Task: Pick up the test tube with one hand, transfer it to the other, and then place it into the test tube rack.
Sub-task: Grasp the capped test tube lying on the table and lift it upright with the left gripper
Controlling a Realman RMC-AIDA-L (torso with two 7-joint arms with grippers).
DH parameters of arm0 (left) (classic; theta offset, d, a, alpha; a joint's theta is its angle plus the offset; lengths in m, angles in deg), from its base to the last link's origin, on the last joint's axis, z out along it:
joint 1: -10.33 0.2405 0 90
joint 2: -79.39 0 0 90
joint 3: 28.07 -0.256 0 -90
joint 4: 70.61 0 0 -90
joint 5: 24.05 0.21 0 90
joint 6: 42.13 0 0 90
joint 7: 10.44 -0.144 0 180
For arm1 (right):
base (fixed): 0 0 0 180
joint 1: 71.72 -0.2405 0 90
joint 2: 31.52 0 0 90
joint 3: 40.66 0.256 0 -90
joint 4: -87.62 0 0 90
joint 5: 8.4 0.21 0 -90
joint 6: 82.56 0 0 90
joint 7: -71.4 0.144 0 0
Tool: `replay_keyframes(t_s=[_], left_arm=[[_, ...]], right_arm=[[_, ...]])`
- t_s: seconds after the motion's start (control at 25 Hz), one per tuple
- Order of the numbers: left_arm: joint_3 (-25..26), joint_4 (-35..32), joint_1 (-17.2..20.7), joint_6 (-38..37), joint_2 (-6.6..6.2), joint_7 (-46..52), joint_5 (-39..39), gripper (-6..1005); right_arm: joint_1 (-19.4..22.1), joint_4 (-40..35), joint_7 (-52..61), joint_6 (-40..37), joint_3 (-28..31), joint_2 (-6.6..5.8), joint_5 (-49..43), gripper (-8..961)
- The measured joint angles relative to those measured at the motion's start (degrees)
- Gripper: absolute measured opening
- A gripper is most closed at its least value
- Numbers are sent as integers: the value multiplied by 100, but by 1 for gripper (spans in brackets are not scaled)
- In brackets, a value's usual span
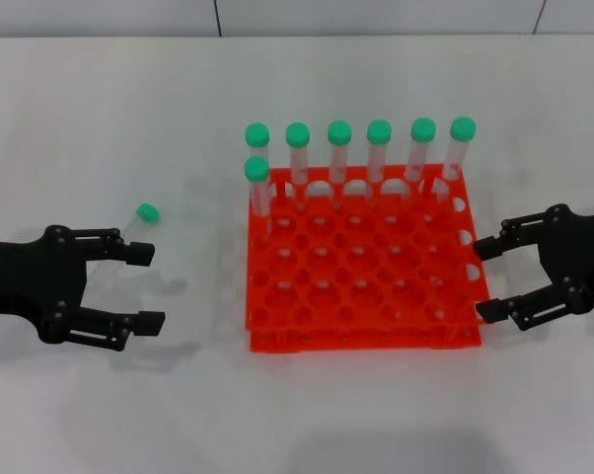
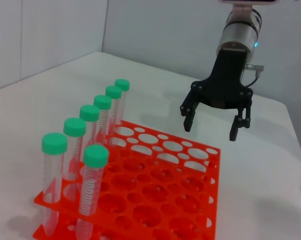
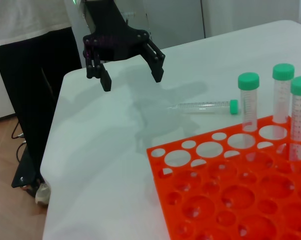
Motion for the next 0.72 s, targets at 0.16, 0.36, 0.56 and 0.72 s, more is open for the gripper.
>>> replay_keyframes(t_s=[0.16,0.36,0.56,0.72], left_arm=[[0,0,-5,0,5,2,0,872],[0,0,-4,0,5,4,0,871],[0,0,-4,0,13,6,0,871],[0,0,-5,0,42,11,3,870]], right_arm=[[3,0,3,0,-9,2,0,791],[11,0,4,0,-9,1,0,791],[14,0,6,0,-8,2,0,791],[23,1,8,0,-8,2,0,791]])
